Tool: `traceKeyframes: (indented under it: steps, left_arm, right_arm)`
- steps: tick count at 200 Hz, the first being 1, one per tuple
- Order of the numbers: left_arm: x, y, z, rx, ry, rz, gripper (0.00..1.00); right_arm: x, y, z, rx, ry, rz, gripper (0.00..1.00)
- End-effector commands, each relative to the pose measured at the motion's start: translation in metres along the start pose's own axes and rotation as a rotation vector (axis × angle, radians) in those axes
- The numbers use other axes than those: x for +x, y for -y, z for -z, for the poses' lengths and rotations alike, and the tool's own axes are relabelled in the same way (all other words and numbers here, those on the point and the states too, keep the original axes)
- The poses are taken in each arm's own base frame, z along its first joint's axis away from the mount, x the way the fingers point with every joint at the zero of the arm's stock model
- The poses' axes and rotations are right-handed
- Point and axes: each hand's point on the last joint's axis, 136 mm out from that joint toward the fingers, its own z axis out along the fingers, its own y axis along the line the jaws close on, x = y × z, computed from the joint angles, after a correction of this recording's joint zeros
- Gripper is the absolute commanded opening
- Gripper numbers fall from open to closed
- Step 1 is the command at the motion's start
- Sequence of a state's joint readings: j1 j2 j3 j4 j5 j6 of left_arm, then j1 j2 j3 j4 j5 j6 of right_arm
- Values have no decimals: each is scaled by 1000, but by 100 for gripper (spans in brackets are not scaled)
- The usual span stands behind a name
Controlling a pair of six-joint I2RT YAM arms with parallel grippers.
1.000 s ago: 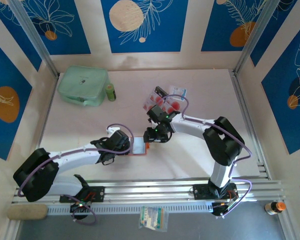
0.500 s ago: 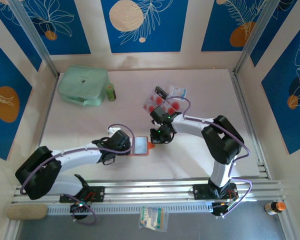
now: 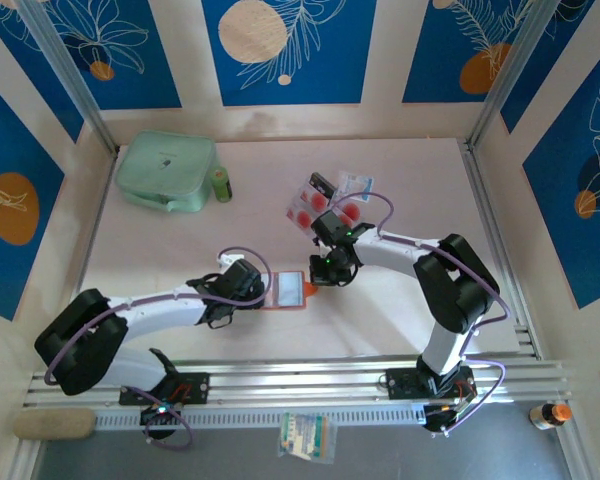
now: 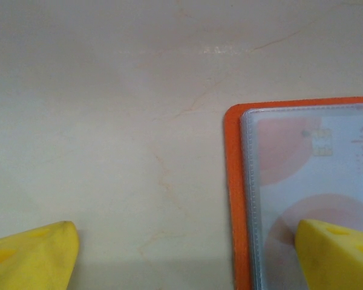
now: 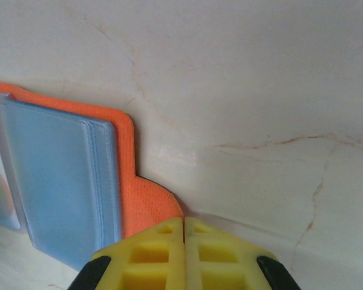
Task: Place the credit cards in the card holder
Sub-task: Move the card holder to the center of the table.
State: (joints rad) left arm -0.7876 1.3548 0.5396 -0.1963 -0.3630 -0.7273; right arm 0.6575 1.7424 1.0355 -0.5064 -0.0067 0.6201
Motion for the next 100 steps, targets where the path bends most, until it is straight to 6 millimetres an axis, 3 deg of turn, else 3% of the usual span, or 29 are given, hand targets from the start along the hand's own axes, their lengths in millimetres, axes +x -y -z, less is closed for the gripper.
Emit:
traceKeyframes:
  steps: [1, 18, 47, 76, 100]
  left_arm:
    - [-3, 2, -1, -1, -10, -4, 91]
    - [-3, 2, -1, 1, -8, -5, 92]
    - [-4, 3, 0, 5, -5, -3, 92]
    - [-5, 4, 0, 8, -2, -3, 91]
    - [-3, 3, -1, 6, -7, -1, 92]
  right_arm:
    - [0, 1, 9, 0, 5, 14, 4]
    - [-6, -2, 19, -9, 24, 24, 13]
    - [-36, -12, 58, -39, 121, 48, 30]
    - [-75, -16, 95, -52, 214, 68, 35]
    - [-105, -17, 108, -29, 250, 97, 35]
